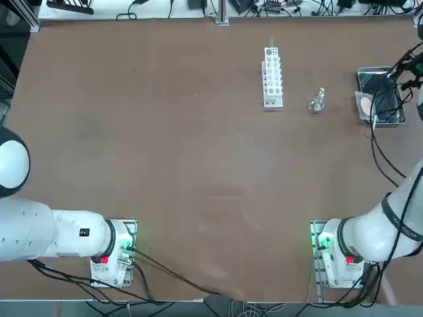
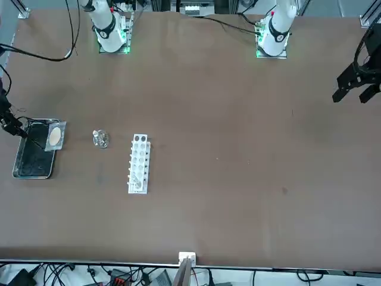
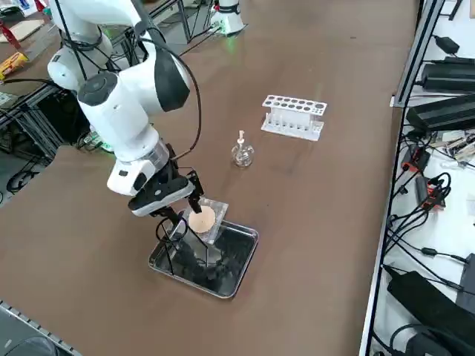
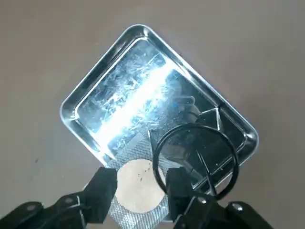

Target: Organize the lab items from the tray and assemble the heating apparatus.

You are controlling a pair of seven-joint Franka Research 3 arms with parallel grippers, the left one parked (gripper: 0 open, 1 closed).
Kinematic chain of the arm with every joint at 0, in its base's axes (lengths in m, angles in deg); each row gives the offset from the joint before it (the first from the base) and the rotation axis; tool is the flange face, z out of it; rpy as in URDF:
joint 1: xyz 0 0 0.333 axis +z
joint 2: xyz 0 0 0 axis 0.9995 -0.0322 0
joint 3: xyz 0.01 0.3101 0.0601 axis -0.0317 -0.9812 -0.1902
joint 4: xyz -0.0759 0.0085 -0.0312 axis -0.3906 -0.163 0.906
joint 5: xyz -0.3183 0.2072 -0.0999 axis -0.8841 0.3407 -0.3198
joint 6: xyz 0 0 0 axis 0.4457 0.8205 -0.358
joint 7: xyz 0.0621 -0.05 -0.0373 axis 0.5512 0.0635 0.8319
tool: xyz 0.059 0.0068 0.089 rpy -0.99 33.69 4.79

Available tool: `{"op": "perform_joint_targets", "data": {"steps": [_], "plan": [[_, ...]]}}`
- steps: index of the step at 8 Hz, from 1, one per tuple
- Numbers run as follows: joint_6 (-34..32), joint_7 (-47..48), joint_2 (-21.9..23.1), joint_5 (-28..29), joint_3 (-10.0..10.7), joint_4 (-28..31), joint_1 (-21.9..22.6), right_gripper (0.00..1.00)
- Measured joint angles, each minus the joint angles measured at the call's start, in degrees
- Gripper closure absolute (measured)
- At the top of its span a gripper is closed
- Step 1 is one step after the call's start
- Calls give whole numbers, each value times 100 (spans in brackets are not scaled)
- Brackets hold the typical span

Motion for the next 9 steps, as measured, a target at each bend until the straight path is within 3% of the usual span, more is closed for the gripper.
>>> {"op": "perform_joint_targets", "data": {"steps": [9], "plan": [[51,-88,-411,720,-8,-62,-216,36]]}}
